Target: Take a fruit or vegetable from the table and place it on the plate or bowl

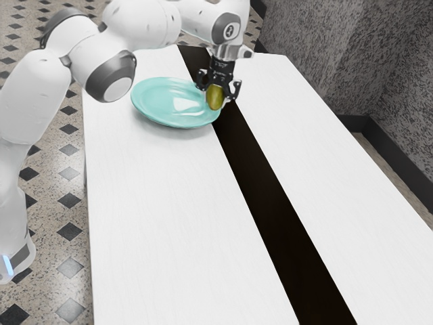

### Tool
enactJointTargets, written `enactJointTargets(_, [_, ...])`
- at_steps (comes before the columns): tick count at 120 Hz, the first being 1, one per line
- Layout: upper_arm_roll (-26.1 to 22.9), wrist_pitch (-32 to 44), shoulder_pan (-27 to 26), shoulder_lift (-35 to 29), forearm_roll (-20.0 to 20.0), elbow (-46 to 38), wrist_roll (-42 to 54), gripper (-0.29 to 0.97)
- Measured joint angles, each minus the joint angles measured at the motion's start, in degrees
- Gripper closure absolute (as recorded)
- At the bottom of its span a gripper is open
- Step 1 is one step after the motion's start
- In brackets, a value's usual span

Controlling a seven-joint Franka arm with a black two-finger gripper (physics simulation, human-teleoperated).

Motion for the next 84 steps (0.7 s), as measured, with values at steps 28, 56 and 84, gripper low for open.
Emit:
enactJointTargets(28, [-6.24,1.8,9.9,3.01,-0.1,2.85,2.65,0.38])
enactJointTargets(56, [-9.57,3.28,18.31,3.52,-0.09,6.0,5.04,0.37])
enactJointTargets(84, [-9.23,2.96,17.14,-5.47,1.63,-0.3,6.61,0.38])
